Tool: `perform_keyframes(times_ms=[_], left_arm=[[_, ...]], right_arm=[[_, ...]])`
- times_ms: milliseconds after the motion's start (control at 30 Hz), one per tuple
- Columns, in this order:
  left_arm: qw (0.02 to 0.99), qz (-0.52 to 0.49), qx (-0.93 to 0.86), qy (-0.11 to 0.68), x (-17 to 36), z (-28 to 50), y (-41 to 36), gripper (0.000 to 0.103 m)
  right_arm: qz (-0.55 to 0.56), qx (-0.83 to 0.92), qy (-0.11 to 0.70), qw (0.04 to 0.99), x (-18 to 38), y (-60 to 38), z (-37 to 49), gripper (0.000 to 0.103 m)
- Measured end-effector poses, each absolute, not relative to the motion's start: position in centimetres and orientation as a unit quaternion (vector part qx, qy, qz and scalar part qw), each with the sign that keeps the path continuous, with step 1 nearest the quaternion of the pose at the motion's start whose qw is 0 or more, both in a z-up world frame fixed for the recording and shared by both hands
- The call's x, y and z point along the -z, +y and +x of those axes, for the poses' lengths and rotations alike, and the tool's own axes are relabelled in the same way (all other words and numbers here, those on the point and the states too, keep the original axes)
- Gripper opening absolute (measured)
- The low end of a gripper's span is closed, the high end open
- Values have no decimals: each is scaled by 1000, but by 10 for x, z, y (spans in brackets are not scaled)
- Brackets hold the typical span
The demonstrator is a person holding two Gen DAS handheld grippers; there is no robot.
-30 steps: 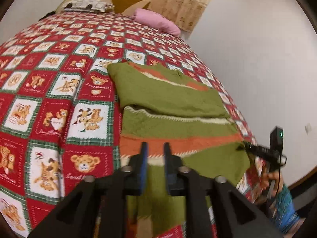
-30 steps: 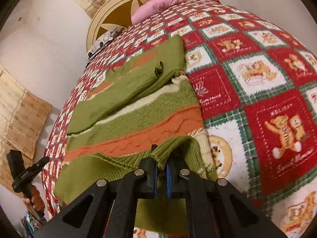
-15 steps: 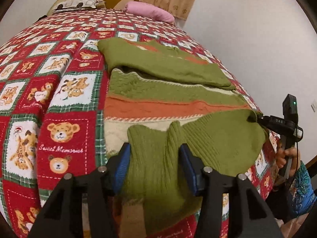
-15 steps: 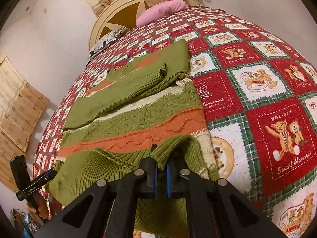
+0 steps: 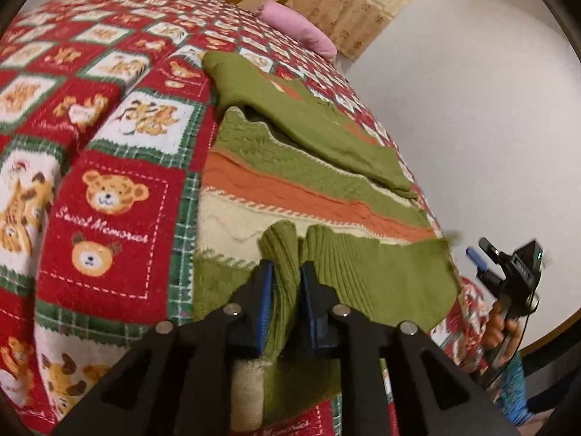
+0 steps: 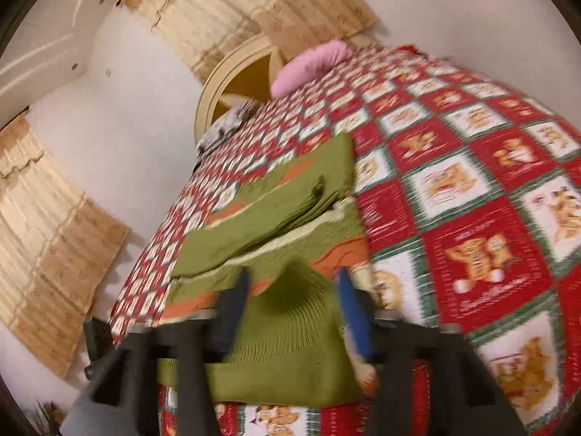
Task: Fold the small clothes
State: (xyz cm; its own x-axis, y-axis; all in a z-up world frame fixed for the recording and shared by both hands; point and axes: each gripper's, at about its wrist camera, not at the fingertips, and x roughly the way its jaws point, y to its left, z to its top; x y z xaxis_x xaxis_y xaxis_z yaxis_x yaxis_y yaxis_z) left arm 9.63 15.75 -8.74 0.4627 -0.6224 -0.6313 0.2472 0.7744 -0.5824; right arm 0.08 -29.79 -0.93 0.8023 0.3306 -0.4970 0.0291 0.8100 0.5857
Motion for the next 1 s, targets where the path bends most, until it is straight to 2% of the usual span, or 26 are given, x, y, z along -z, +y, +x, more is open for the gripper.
perform_keyframes(times_ms=[167,400,600,633,667,700,733,767,1000], left_arm=[[811,-263,268,449,92,99,166,22],[817,-249,264,448,89,100,160,26],[823,-231,260,448,88,103,156,29],[826,-226,259,447,87,103,155,29],[830,-217,256,445,86,102,153,27],[836,-203,252,443,85,100,151,23],[840,-195,249,441,84,99,150,21],[843,-189,247,439,83,98,149,18],[854,-188,238,422,67,96,153,11]], right_arm=[[296,-46,298,907,11,-315,-9,61],[110,-44,347,930,11,-265,10,61],[-20,-48,401,915,47,-219,56,59],[-25,-50,407,912,51,-215,57,55],[-31,-51,404,913,54,-213,58,44],[-32,-56,401,914,53,-211,57,28],[-27,-62,404,912,50,-211,56,18],[-25,-57,406,912,48,-211,55,12],[31,-52,352,934,1,-222,24,10]])
